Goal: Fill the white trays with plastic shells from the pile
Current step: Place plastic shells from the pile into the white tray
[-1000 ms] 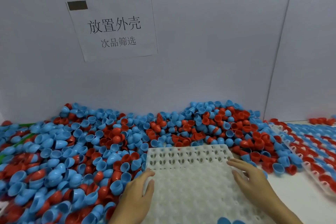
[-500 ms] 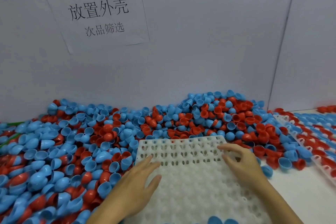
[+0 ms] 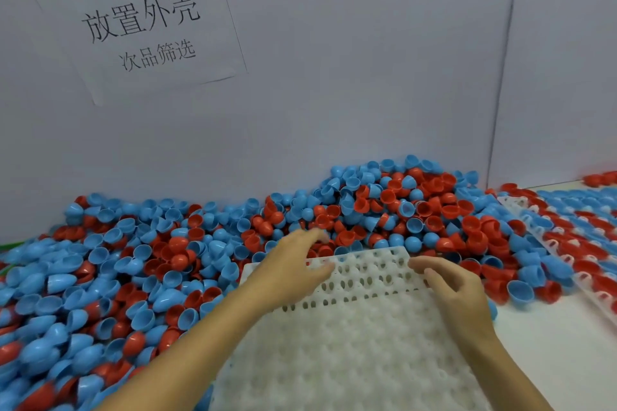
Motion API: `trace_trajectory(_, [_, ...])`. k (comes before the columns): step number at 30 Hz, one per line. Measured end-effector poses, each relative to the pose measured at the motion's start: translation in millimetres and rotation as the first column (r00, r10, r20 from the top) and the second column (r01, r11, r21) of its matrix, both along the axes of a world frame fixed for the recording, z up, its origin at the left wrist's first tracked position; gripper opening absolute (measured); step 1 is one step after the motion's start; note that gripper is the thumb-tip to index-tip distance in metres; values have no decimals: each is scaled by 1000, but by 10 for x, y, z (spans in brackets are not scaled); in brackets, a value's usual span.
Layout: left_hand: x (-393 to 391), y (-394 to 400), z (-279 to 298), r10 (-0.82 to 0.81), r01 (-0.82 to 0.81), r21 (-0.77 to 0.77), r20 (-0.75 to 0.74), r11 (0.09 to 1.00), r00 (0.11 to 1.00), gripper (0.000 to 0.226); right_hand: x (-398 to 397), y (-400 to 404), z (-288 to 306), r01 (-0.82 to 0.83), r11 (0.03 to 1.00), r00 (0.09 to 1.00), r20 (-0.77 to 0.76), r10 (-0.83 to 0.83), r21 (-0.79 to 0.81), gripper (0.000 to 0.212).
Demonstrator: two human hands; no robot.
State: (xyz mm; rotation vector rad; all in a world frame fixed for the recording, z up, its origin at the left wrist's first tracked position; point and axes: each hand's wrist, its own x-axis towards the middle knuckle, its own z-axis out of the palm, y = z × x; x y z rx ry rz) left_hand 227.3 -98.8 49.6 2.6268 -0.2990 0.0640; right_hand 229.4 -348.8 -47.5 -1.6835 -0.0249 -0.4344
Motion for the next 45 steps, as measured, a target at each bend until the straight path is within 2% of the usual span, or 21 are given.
trace_trajectory(3, [467,-183,-36,130,-129,-10,53,992,990,78,20,-18,-21,13,1000,1000,26,-14,18,34])
trace_trajectory(6, [916,-203,-97,279,-278,40,-21,960,960,103,47,-44,-48,9,1000,999,50,-9,0,35])
trace_trajectory(9, [1225,-116,-198,303,-283,149,-134,948,944,103,80,-72,-87,-6,1000,998,59,6,7,36])
trace_trajectory(12, [1414,-68,-245,306,-242,351,-138,904,942,101,114,-86,-115,-15,1000,998,68,16,-5,38])
trace_trajectory(16, [1543,-148,-261,335,-258,320,-216,912,917,108,131,-85,-112,-29,1000,997,65,29,4,38])
trace_trajectory(20, [1534,-151,-361,368,-320,338,-87,885,926,95,107,-66,-95,-28,1000,998,64,27,8,37])
trace_trajectory(23, [1551,-77,-395,424,-414,231,6,881,906,82,98,-54,-96,-9,1000,998,56,8,13,38])
trace_trajectory(28, [1547,-205,-448,424,-379,276,-123,883,897,95,85,-33,-74,-2,1000,999,42,2,4,40])
trace_trajectory(32, [1534,-296,-511,460,-442,267,-3,856,888,82,75,-22,-53,7,1000,999,35,-7,3,43])
trace_trajectory(35, [1528,-238,-583,478,-482,184,69,856,875,70,74,-20,-56,7,1000,999,31,-7,7,41])
trace_trajectory(38, [1545,-225,-621,486,-490,135,59,861,872,68,77,-14,-52,1,1000,1000,26,-1,17,39])
trace_trajectory(42, [1522,-245,-572,483,-477,167,5,863,876,73,71,-15,-42,-9,1000,1000,24,8,16,37])
trace_trajectory(45, [1492,-219,-534,447,-449,165,51,878,893,58,67,-12,-42,-4,1000,1000,23,3,15,37])
